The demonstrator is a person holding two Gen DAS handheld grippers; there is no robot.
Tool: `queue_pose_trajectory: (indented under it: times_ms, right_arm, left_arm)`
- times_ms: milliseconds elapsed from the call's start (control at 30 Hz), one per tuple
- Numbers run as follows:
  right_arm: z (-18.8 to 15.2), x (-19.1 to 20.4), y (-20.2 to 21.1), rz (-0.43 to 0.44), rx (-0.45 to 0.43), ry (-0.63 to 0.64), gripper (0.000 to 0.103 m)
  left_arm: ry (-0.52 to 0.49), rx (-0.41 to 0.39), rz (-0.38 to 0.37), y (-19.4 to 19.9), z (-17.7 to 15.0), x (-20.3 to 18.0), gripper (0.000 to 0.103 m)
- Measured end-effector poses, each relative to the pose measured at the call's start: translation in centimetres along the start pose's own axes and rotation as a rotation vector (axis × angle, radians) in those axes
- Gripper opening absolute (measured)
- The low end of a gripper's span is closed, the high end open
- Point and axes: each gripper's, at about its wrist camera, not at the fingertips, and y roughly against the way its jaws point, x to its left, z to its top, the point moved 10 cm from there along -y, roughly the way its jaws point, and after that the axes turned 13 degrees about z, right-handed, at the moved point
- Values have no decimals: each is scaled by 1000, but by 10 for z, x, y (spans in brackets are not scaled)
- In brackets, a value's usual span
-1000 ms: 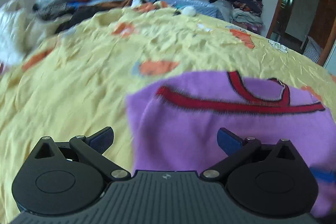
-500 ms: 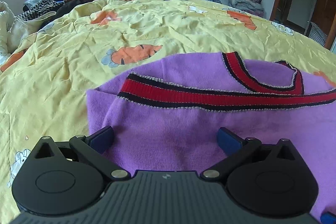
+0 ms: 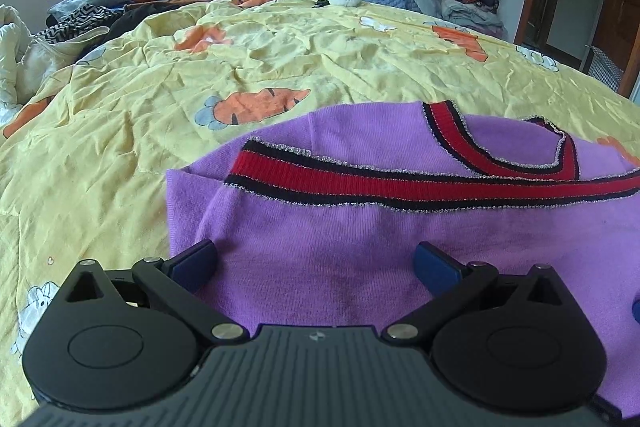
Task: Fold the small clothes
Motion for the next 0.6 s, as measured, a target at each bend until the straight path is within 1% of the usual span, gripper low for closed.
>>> queue_pose_trajectory:
  times_ms: [67, 133, 167, 233, 333, 400, 467, 500, 600]
  right_arm:
    - [-6, 1, 3, -1, -16, 21, 103]
    - [-16, 3, 8, -10, -6, 59, 103]
    - [-21, 2, 12, -8, -5, 56, 103]
    - [-32, -2, 21, 23, 1, 10, 103]
    - [-45, -3, 35, 23, 3, 28, 103]
    - [-52, -2, 43, 30, 23, 39, 103]
    - [-54, -5, 49, 48, 46, 37, 103]
    - [-52, -9, 53, 43, 46, 25, 103]
    - [-41, -31, 62, 9, -6, -38, 103]
  left_arm:
    - [-2, -4, -2, 0, 0, 0, 103]
    - [-4, -7, -5, 0, 0, 0, 103]
    - [-4, -8, -6, 0, 0, 0, 103]
    - [-5, -11, -8, 0, 0, 0, 103]
    - [-5, -17, -11, 0, 0, -1, 103]
    - [-5, -19, -11, 0, 0, -1, 103]
    - [-6, -19, -12, 0, 0, -1, 103]
    - [-7, -20, -12, 0, 0, -1, 103]
    - [-6, -25, -12, 1, -1, -1, 103]
